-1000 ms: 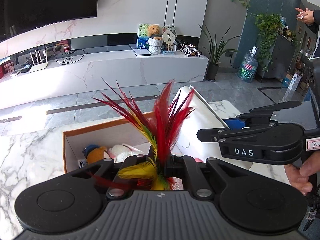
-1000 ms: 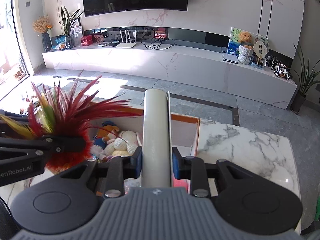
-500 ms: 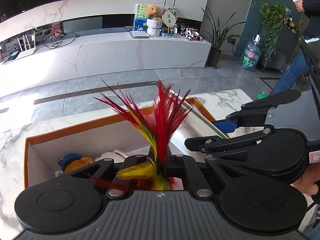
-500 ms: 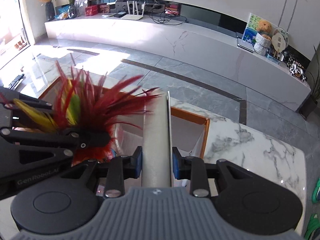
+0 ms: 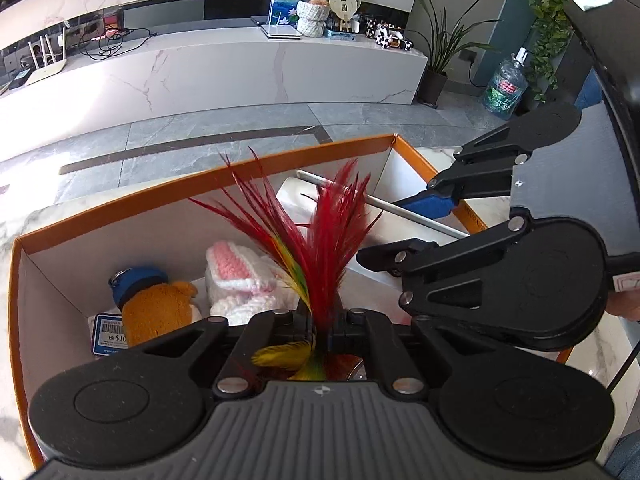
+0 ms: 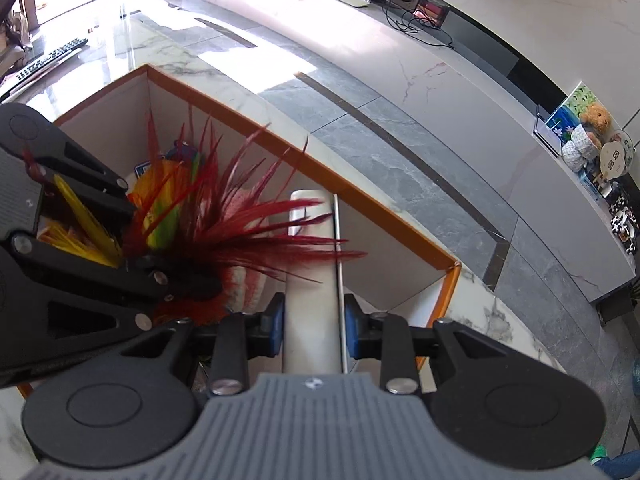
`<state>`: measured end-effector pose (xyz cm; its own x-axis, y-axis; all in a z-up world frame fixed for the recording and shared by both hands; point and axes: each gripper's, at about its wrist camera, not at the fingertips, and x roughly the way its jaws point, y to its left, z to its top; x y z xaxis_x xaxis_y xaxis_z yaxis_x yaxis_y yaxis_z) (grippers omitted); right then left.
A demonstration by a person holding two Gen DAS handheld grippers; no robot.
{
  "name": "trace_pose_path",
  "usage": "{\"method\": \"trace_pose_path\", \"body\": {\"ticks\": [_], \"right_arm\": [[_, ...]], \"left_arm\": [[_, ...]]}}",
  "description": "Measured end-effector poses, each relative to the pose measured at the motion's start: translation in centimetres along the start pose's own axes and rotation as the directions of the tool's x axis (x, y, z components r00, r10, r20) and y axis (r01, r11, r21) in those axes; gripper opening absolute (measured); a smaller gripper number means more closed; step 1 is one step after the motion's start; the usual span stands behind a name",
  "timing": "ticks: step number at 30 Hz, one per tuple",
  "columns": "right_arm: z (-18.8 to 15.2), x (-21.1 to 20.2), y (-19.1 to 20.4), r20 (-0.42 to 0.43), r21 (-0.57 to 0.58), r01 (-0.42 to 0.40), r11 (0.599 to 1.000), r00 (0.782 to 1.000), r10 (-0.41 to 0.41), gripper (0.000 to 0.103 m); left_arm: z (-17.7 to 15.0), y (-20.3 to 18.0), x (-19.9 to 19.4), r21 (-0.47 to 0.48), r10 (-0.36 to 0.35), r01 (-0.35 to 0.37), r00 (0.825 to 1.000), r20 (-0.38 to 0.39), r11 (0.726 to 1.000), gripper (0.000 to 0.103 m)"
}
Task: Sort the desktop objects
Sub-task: 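Lower both items into the orange box and open both grippers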
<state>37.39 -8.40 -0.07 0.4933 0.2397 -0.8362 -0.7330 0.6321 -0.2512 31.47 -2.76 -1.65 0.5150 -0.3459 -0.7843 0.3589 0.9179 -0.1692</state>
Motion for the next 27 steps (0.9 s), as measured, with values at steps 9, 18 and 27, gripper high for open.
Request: {"method": "trace_pose_path", "body": {"ticks": [9, 18, 27], "right_arm": [[-0.9, 2.4, -0.4, -0.041, 0.015, 0.006, 1.0, 0.999, -0.005, 0.031], [-1.7, -0.4, -1.1, -0.006, 0.117, 0.02, 0.993, 1.0, -0.019, 0.04], [-5.3, -5.9, 0.5, 0.079, 0.316, -0.028, 0.948, 0.997, 0.003, 0.042]], "left_arm": [[-0.2, 0.1, -0.3, -0.008, -0.003, 0.002, 1.0, -0.012, 1.0, 0.016], [-0.8, -0.6, -2.8, 0.007, 0.005, -0.005, 1.0, 0.009, 1.0, 0.032], [-2.9, -1.8, -8.5, 0.001, 0.014, -0.014, 0.996, 0.086, 1.0, 0.036]]}}
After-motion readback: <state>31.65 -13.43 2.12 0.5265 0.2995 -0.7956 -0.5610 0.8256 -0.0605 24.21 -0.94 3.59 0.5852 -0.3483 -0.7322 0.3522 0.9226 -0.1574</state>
